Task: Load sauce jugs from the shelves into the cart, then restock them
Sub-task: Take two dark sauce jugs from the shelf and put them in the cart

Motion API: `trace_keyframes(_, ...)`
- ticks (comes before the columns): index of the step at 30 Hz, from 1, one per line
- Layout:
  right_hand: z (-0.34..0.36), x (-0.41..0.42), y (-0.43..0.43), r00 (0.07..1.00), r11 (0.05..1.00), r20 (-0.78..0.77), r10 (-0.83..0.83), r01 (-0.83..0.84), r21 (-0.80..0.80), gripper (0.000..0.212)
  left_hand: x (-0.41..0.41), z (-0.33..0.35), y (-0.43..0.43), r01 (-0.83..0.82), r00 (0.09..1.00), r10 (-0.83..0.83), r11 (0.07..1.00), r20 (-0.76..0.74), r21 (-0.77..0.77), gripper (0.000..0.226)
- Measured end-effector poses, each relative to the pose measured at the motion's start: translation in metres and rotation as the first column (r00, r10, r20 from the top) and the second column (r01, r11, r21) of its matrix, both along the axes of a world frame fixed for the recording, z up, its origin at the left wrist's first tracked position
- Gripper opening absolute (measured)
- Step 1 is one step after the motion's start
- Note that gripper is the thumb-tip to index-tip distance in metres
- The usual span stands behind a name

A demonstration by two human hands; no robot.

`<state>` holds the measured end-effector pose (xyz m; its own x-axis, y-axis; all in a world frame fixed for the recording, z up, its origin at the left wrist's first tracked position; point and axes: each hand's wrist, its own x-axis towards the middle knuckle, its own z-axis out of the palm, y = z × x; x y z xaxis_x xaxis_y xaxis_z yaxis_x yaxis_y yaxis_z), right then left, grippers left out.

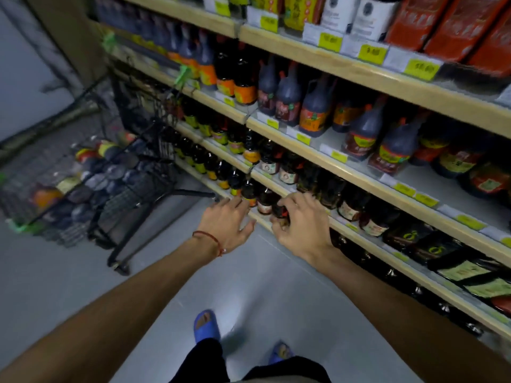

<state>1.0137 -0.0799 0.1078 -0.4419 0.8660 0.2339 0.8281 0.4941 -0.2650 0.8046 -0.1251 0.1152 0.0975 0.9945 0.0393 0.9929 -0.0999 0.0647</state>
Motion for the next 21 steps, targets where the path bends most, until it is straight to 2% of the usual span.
trace_keyframes(3, 0.003, -0.057, -0.009, 0.995, 0.995, -0.005, 0.096, -0.096, -0.006, 0.049, -0.049, -0.002, -0.026, -0.085, 0.996, 0.085, 0.996, -0.001, -0.009, 0.050)
trace_keyframes(8, -0.001, -0.168, -0.021, 0.969, 0.970, -0.052, 0.241, -0.241, 0.014, 0.045, -0.145, -0.005, -0.066, -0.228, 0.974, 0.228, 0.973, 0.010, -0.035, 0.045)
trace_keyframes(13, -0.010, -0.286, -0.037, 0.945, 0.945, -0.046, 0.325, -0.324, 0.037, 0.036, -0.249, -0.009, -0.106, -0.335, 0.942, 0.334, 0.942, -0.016, -0.037, 0.044)
trace_keyframes(17, -0.012, -0.365, -0.046, 0.924, 0.925, -0.058, 0.379, -0.379, 0.013, 0.043, -0.325, -0.010, -0.131, -0.403, 0.915, 0.404, 0.913, 0.006, -0.053, 0.042)
trace_keyframes(21, -0.010, -0.432, -0.041, 0.906, 0.908, -0.069, 0.419, -0.418, 0.026, 0.038, -0.391, -0.013, -0.136, -0.492, 0.870, 0.494, 0.867, 0.007, -0.081, 0.042)
